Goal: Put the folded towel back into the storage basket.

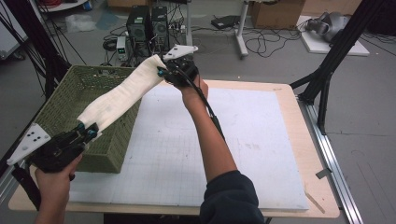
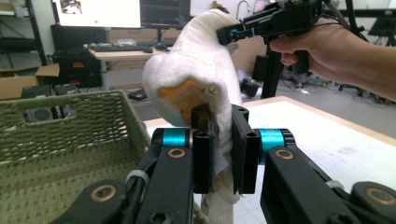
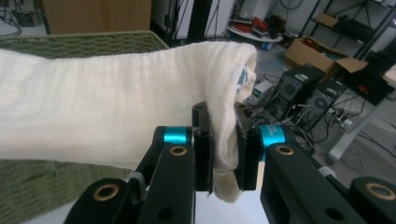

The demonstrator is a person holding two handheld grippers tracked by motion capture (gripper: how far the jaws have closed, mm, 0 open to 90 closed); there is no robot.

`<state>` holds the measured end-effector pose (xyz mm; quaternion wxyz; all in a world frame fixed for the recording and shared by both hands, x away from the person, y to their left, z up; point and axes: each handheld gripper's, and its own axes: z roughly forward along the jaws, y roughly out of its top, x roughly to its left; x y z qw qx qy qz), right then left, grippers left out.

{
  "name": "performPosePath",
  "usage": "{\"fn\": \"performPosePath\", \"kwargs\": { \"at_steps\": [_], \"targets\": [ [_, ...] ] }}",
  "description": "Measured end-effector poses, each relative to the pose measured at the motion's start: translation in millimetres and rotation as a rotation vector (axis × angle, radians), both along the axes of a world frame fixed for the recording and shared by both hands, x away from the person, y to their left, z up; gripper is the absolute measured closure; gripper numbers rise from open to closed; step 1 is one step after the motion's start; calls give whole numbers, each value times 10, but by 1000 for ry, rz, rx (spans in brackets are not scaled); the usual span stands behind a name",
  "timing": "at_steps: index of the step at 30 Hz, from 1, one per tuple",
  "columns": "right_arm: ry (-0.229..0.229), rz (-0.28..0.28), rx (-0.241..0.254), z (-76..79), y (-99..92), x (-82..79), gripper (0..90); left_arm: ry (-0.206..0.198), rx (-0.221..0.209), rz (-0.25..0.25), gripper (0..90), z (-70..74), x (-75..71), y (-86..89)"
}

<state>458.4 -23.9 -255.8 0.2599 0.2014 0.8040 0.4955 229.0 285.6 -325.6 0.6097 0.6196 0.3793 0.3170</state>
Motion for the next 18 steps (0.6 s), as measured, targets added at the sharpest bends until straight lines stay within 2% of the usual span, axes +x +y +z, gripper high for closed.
{"fn": "performPosePath", "kwargs": {
  "at_steps": [8, 18],
  "targets": [
    [-9, 27, -2, 99, 429, 144, 808, -1, -3, 41, 806, 7, -57, 115],
    [-14, 59, -27, 145, 932, 225, 809, 2, -8, 96, 806, 3, -118, 284]
  ]
}}
